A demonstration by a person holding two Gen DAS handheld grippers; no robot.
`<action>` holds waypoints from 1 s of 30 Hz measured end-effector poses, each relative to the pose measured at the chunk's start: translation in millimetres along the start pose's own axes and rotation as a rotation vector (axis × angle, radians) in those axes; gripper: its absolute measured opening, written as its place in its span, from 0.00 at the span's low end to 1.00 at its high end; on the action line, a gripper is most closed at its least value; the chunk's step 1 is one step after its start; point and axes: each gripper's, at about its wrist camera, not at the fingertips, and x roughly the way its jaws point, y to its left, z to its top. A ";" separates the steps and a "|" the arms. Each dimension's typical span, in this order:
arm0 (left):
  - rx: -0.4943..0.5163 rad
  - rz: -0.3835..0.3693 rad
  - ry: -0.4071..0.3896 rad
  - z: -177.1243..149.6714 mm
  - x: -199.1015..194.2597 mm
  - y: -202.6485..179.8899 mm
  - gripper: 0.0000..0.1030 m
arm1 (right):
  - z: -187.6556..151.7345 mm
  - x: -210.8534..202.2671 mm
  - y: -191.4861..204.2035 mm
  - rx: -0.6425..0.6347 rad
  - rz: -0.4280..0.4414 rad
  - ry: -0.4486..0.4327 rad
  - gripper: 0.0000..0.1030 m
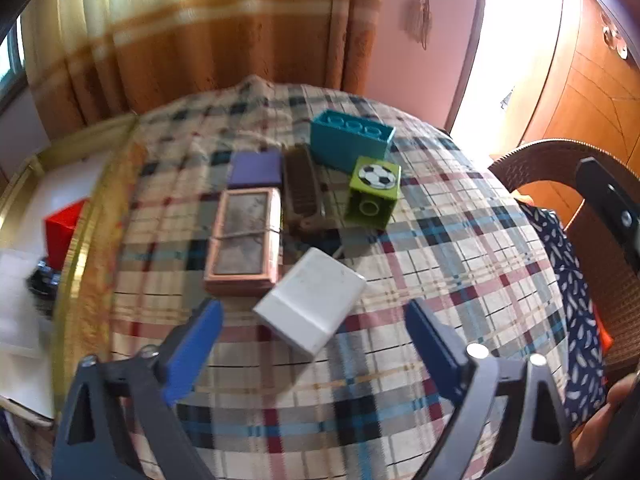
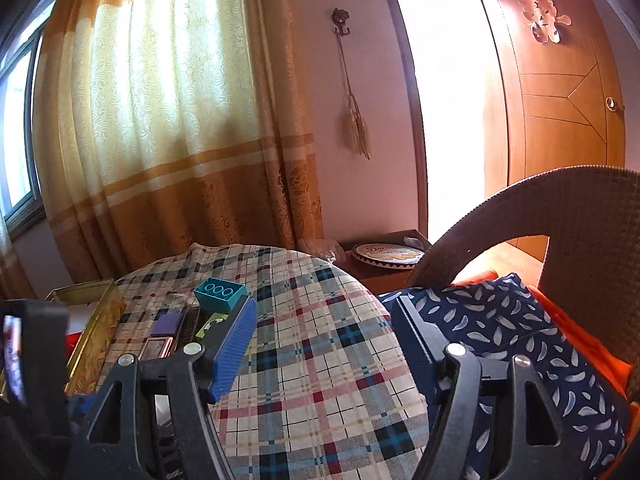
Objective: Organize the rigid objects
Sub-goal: 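Grasp the white cube with the left gripper while the right grasps the green soccer block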
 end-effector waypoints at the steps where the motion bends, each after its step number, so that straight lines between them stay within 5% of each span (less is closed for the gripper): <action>1: -0.009 -0.005 0.009 1.0 2.8 0.1 0.86 | 0.1 0.3 0.3 -0.002 0.001 0.001 0.70; 7: -0.003 0.041 0.030 7.2 14.5 -6.1 0.73 | -0.1 6.3 -2.5 0.012 0.015 0.030 0.70; 10: 0.024 0.039 0.019 6.0 11.8 -10.8 0.56 | -0.2 10.5 -5.7 0.029 0.012 0.050 0.70; 23: -0.025 -0.093 -0.014 -6.0 -6.7 -0.6 0.55 | -1.1 21.4 -2.6 0.014 -0.004 0.110 0.70; 30: -0.023 -0.074 -0.140 -4.4 -48.4 12.7 0.55 | -1.9 31.0 3.1 -0.019 0.020 0.161 0.69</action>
